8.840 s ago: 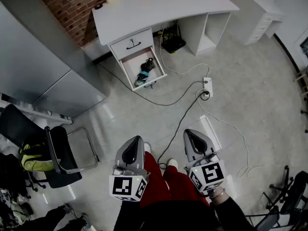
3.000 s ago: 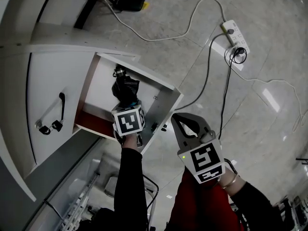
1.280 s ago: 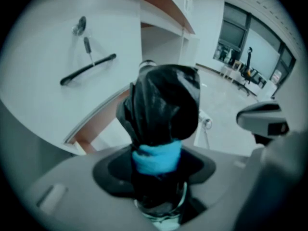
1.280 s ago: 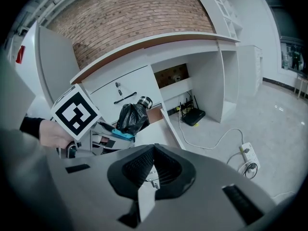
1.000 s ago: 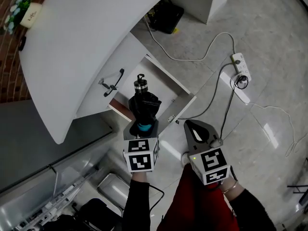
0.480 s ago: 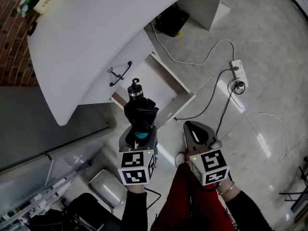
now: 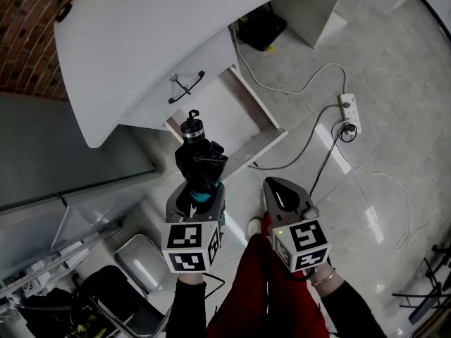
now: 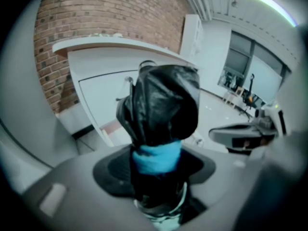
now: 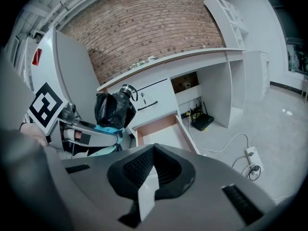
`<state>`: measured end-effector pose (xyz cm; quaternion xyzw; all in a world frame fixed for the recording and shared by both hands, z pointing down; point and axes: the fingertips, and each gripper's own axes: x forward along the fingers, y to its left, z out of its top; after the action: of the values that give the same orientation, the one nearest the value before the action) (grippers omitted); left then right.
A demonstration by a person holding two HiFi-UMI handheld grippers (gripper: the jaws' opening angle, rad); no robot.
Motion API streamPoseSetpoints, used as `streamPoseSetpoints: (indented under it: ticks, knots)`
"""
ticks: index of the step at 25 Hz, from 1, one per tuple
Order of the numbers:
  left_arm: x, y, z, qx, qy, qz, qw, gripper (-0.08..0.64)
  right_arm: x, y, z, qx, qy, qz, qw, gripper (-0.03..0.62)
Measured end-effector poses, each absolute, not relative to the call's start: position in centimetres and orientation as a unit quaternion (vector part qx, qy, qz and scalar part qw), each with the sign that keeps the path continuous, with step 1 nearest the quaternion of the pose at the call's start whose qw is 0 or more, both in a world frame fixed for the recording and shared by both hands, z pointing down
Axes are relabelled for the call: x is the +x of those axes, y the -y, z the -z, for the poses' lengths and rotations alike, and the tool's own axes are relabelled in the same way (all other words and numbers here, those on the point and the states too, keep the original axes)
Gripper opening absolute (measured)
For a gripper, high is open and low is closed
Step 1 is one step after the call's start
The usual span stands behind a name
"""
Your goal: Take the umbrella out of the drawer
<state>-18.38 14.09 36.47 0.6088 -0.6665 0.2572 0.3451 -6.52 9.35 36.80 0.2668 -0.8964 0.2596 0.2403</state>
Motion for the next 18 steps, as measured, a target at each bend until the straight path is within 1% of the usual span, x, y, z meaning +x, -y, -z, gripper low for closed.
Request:
streamPoseSetpoints:
  ticks: [18]
  knots:
    - [-18.2,-19.8,-35.2,0.594,0.685,-0.229,0.354,0.256,-7.1,-13.5,-36.1,0.244,0.908,-0.236,0.245,-0.002]
